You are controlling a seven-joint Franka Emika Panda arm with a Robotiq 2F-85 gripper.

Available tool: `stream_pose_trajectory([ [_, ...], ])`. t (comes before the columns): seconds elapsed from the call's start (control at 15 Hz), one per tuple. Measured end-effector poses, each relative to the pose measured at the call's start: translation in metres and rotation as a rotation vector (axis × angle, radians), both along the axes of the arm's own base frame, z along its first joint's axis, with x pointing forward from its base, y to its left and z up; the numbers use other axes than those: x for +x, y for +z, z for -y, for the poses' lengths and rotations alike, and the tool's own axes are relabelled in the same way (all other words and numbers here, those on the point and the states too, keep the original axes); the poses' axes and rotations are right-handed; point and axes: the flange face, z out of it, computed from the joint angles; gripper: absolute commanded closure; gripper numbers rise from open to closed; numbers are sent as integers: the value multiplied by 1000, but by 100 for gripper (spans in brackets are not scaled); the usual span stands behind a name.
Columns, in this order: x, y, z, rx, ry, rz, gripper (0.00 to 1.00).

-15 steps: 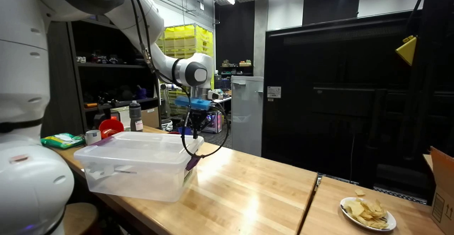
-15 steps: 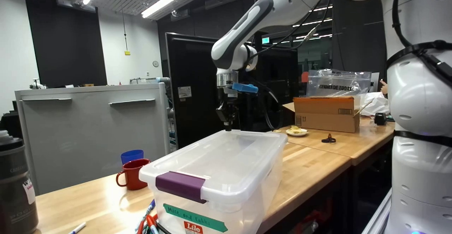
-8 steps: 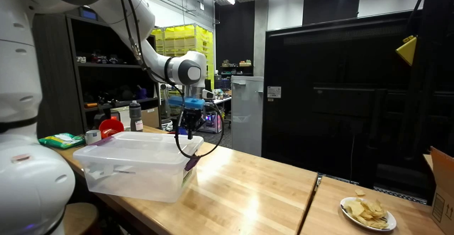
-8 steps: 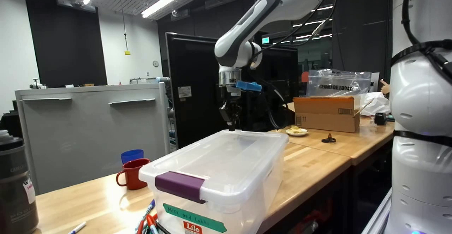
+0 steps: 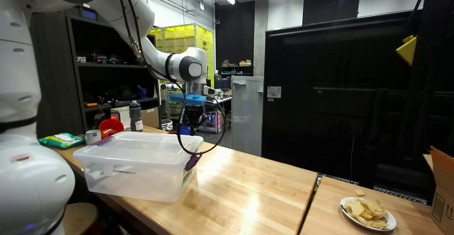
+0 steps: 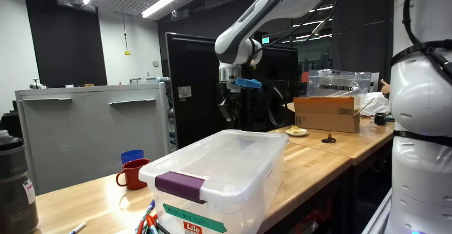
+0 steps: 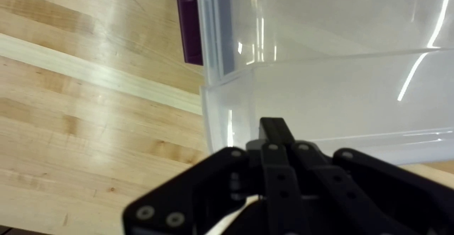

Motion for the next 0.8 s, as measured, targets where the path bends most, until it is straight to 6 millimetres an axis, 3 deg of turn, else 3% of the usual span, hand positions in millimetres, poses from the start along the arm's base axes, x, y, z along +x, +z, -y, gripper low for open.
stream_pose_trajectory([
  [0.8,4,-17,2,-5,-10,-30,100],
])
